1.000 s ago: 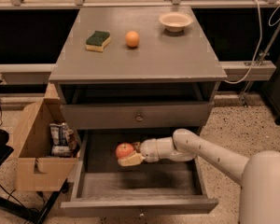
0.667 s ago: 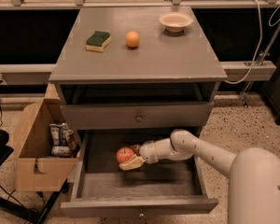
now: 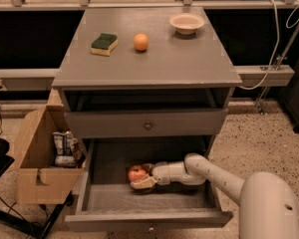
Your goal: Place apple into middle drawer
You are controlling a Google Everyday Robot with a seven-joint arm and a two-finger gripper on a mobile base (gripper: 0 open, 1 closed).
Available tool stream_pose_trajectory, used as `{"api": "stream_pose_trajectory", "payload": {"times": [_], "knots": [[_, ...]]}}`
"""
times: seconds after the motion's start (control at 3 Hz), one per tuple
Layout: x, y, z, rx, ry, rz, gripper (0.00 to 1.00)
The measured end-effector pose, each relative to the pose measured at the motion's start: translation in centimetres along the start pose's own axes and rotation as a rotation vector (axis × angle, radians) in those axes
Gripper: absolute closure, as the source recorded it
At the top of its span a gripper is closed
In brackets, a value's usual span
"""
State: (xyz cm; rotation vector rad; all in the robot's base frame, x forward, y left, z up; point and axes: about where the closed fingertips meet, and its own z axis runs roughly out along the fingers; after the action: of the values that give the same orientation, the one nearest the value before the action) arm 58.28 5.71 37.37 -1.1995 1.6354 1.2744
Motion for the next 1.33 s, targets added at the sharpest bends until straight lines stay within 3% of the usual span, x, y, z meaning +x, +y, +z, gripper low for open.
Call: {"api": "stream_pose_trajectory", "payload": {"times": [0.33,0.67,1.33], "knots": [[2.42,-0.43,-0.05,0.036,-0.066,0.035,1.00],[2.25,-0.34,-0.18,0.040,-0.073,0.039,0.86],[2.02,-0.27,-0.24,0.040,-0.073,0.039,0.40]]}}
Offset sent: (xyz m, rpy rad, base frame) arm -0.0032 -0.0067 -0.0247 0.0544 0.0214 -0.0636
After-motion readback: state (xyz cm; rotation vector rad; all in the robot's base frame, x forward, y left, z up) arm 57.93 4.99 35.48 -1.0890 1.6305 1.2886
